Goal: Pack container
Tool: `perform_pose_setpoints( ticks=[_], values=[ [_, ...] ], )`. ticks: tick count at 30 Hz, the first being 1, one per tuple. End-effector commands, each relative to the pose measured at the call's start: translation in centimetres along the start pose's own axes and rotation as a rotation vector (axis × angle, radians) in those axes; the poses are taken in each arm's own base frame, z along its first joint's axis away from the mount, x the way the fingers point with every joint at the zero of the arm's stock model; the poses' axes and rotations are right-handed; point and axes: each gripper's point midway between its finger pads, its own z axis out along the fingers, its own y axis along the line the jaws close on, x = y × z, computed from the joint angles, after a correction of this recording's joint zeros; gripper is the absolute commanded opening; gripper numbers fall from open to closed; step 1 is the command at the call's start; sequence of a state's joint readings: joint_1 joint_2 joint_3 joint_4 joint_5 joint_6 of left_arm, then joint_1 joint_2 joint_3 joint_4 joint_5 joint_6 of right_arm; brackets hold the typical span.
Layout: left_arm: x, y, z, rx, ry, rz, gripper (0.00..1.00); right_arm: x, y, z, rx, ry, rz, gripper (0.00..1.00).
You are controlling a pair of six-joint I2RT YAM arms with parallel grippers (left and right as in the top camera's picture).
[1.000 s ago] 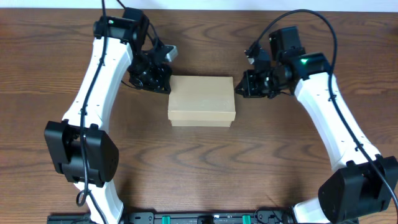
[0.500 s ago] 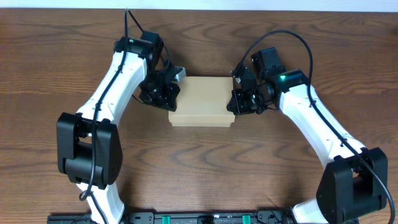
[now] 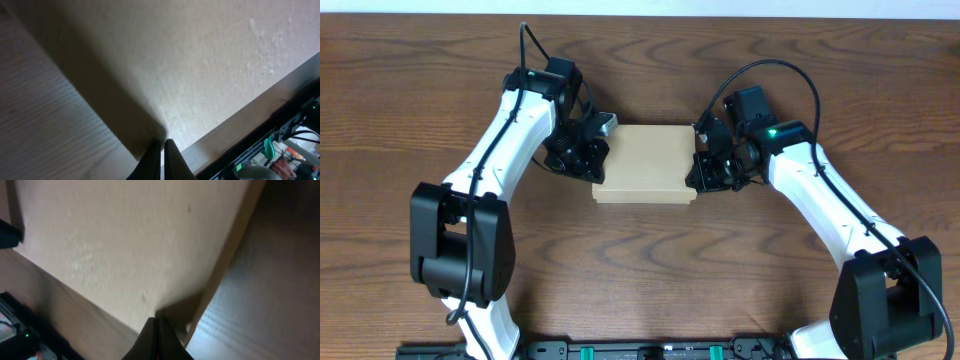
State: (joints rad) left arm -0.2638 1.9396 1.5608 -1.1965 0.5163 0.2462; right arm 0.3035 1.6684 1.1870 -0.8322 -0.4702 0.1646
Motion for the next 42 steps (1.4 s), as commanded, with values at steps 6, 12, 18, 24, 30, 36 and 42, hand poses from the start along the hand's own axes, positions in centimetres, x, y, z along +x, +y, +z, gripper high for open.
perform_pose_setpoints(
  ticks=[6, 12, 18, 24, 30, 36, 42],
  values=[
    [2.0, -4.2, -9.5, -0.102, -0.29, 0.096, 0.06, 0.6, 2.5, -7.5, 0.078, -0.149, -0.057, 0.01],
    [6.9, -9.5, -15.5, -0.168, -0.531, 0.272, 0.06, 4.0, 5.0, -14.4, 0.173, -0.356, -0.19, 0.01],
    [11.5, -9.7, -11.7, -0.177, -0.628, 0.339, 0.06, 10.0, 5.4, -14.9, 0.127, -0.456, -0.264, 0.02],
    [12.8, -7.5, -5.5, -0.096, -0.677, 0.281, 0.06, 14.4, 1.8, -10.1, 0.08, -0.454, -0.126, 0.02],
    [11.9, -7.8, -5.2, -0.031, -0.728, 0.212, 0.95, 14.9, 1.7, -9.2, 0.015, -0.471, 0.004, 0.99],
    [12.4, -7.7, -4.7, -0.022, -0.702, 0.18, 0.96, 14.9, 1.5, -9.2, 0.017, -0.469, 0.025, 0.99],
    [12.6, -7.6, -4.6, -0.023, -0.691, 0.175, 0.95, 15.0, 1.5, -9.2, 0.018, -0.466, 0.026, 0.99]
  ],
)
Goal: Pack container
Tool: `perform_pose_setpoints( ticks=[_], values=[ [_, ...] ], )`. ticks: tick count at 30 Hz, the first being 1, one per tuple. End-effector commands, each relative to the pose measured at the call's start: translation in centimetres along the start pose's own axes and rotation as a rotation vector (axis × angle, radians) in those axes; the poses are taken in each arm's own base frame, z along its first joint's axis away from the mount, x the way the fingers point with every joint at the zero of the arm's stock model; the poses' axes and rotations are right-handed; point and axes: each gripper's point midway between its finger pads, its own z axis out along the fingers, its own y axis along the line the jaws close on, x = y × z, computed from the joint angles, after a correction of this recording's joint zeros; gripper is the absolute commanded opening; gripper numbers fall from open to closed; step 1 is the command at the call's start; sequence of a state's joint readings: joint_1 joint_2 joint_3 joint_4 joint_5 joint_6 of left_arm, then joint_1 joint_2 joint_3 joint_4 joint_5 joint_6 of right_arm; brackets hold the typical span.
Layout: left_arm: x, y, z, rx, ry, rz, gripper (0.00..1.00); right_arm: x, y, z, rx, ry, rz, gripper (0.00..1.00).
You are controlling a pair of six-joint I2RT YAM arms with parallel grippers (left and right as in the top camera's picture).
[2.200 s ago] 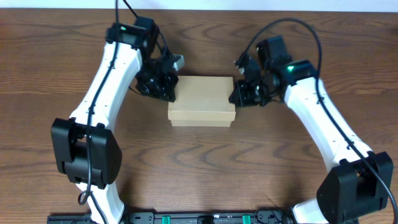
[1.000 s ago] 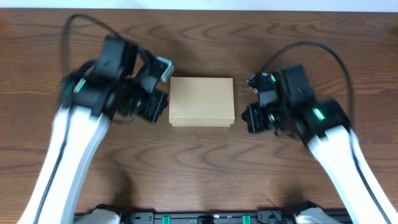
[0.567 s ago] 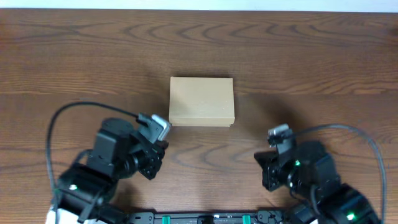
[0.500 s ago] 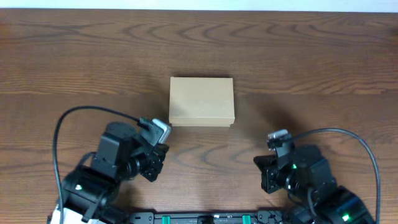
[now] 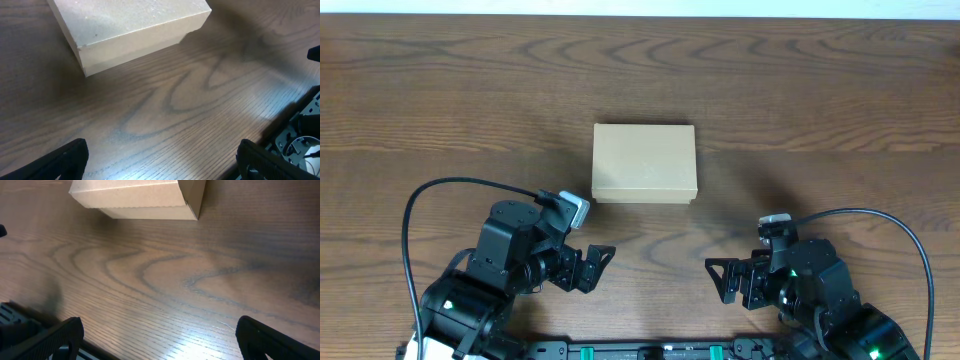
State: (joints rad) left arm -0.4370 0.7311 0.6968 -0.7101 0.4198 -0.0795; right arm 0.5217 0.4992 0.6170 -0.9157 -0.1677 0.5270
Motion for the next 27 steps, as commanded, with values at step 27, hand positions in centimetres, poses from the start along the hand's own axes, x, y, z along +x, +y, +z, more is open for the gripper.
perform_pose_setpoints(
  ticks=[27],
  values=[
    [0.7, 8.0, -2.2, -0.274, -0.487, -0.053, 0.95, 0.0, 0.2, -0.1, -0.008, -0.002, 0.016, 0.99]
  ],
)
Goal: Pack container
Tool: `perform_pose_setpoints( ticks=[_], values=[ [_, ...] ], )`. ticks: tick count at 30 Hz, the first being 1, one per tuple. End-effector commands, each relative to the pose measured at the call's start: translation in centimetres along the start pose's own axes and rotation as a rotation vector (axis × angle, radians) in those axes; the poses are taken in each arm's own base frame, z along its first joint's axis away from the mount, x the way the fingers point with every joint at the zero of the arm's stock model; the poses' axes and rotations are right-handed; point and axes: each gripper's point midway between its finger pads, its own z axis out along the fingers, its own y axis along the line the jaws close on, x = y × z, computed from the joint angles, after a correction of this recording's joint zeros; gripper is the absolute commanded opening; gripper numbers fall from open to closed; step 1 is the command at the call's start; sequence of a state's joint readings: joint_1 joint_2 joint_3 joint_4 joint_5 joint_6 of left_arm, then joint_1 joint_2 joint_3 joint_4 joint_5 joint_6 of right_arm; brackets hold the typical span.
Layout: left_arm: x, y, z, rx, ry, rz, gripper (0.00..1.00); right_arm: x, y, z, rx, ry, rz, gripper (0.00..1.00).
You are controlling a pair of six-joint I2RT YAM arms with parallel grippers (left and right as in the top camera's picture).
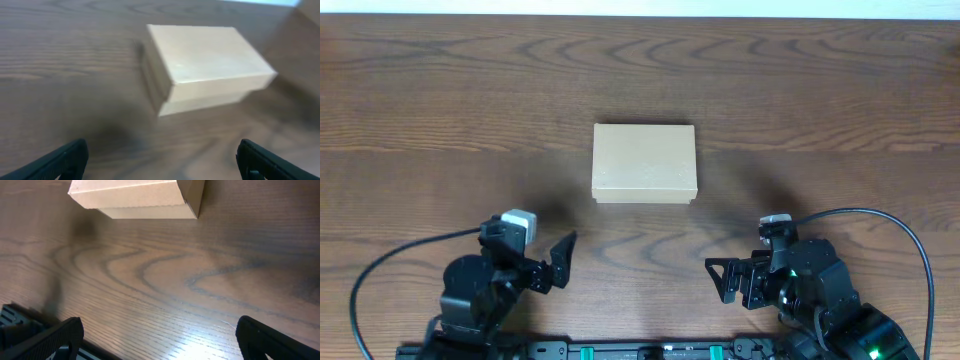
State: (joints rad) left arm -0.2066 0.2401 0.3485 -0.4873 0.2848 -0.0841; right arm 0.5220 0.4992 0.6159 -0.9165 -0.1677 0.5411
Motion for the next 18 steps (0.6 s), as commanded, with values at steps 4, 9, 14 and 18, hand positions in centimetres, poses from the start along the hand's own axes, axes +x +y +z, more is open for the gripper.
perform_pose_setpoints(
  ticks=[4, 9, 14, 18],
  values=[
    [0.8, 1.6, 0.6, -0.036, -0.104, -0.032, 0.95, 0.0, 0.2, -0.1, -0.009, -0.004, 0.002, 0.99],
    [1.9, 2.0, 1.3, -0.034, -0.133, -0.026, 0.95, 0.0, 0.2, -0.1, -0.009, -0.004, 0.002, 0.99],
    [1.6, 2.1, 1.8, -0.024, -0.185, -0.033, 0.95, 0.0, 0.2, -0.1, -0.009, -0.004, 0.002, 0.99],
    [1.5, 2.2, 1.9, -0.027, -0.19, -0.032, 0.95, 0.0, 0.2, -0.1, -0.009, -0.004, 0.002, 0.99]
  ],
)
